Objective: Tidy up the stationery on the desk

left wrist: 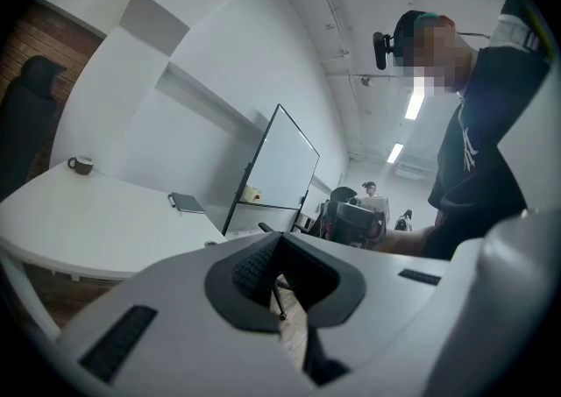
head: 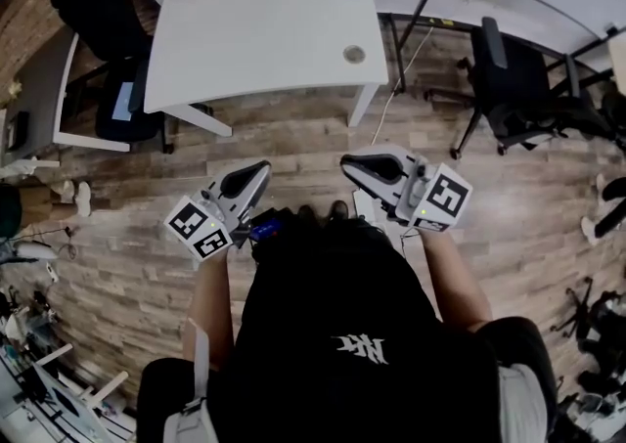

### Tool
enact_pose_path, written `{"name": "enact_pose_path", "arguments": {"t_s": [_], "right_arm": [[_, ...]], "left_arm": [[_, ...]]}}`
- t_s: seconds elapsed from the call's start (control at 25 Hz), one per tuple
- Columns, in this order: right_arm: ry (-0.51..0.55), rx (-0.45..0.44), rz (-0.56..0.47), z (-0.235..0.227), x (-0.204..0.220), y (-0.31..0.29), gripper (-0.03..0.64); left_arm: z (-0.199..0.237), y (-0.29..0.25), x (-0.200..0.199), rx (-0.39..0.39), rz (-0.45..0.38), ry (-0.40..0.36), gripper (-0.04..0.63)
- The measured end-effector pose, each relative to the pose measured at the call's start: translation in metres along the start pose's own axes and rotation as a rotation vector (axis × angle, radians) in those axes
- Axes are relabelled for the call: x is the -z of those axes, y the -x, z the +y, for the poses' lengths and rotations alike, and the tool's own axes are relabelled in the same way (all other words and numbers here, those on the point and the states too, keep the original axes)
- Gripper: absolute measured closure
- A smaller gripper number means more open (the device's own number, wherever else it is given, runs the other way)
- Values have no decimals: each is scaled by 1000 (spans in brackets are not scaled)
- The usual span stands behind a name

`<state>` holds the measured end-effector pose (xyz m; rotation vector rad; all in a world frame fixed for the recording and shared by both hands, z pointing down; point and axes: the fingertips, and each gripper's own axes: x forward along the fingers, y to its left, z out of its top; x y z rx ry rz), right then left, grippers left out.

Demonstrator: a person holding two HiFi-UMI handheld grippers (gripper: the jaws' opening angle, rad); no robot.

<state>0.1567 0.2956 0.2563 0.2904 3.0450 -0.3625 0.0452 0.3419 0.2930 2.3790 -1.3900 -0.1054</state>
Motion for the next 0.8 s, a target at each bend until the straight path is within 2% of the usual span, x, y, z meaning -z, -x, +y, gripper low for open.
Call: {"name": "enact_pose_path", "arguments": {"t_s": [0.16, 0.52, 0.8], "right_arm": [[-2, -19, 22, 4, 0, -8, 572], [10, -21, 90, 12, 4, -37, 572], [24, -34, 91, 18, -1, -65, 572]], "left_arm": [[5, 10, -2, -14, -7, -12, 594], [26, 43, 0, -28, -48, 43, 594], [39, 64, -5, -16, -55, 55, 594]]}}
